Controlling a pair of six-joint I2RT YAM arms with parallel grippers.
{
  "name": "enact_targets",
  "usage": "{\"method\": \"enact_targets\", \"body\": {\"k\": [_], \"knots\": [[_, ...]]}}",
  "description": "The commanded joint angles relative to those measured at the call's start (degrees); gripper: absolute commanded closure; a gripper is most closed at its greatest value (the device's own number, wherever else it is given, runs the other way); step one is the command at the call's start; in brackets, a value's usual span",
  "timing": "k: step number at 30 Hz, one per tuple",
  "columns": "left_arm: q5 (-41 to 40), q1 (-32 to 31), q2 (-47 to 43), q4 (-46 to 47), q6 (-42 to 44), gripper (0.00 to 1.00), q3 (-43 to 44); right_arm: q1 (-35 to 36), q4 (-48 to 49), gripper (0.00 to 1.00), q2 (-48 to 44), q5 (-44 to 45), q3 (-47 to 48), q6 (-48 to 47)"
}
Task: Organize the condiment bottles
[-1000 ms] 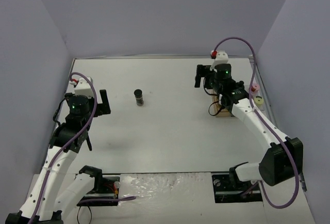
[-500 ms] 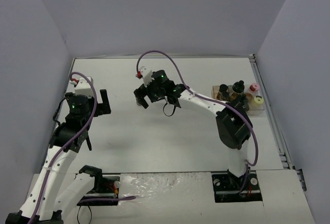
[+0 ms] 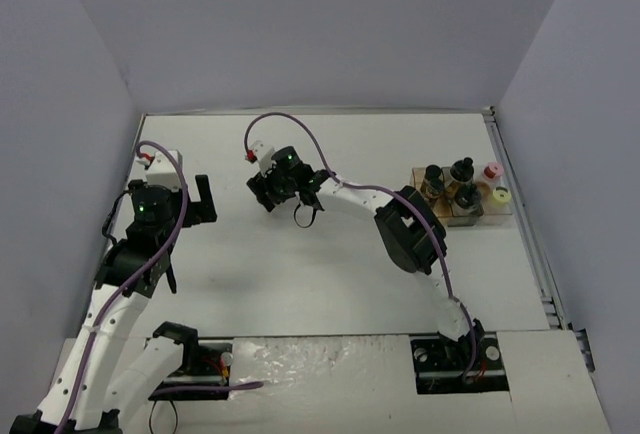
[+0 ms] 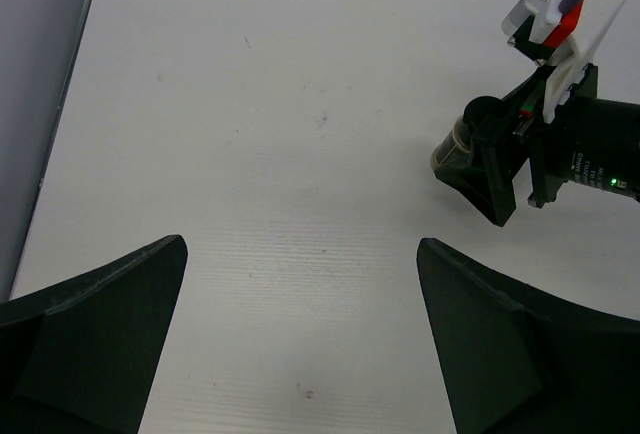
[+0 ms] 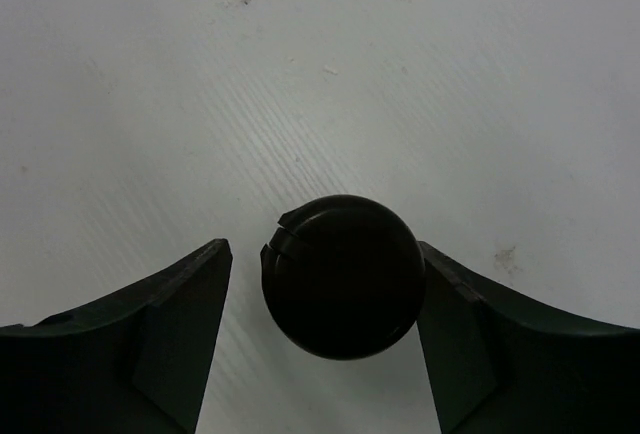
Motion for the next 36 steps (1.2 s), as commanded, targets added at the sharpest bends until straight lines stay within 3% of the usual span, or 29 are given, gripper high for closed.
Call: {"method": "enact_targets", "body": {"k": [1, 3, 7, 12, 17, 26, 32, 36], "knots": [[0.98, 0.25, 0.60, 5.05, -0.63, 0.03, 4.64, -0.10, 4.73, 0.50, -1.79, 1.16, 2.23, -0.03], [1.16, 0.25, 1.43, 5.36, -0.51, 0.03, 6.30, -0.23, 5.74, 0.68, -3.69, 1.49, -0.37, 0.24], [1.73, 0.25, 3.14, 7.24, -0.07, 0.03, 8.25, -0.94, 7.77, 0.86, -8.97, 2.89, -6.22, 0.57], [1.62, 0.25, 5.53, 8.40, 0.52, 0.03, 10.84, -2.55, 9.34, 0.97, -19.77, 5.35, -17.76, 1.26], [0.82, 0.16, 7.42, 9.38, 2.42, 0.03, 14.16, -5.72, 8.35, 1.00, -32.00, 9.59, -28.54, 3.35], [0.00, 0.37, 7.67, 13.62, 5.45, 0.03, 12.08, -14.90, -6.63, 1.00, -56.43, 23.51, -41.69, 9.86], [0.50, 0.42, 5.86, 13.79, 4.96, 0.03, 10.59, -25.45, -10.25, 1.00, -65.02, 26.02, -47.44, 17.61], [0.57, 0.11, 5.79, 13.30, 5.03, 0.03, 9.68, -31.12, -10.25, 1.00, -65.93, 25.77, -49.79, 21.05]]}}
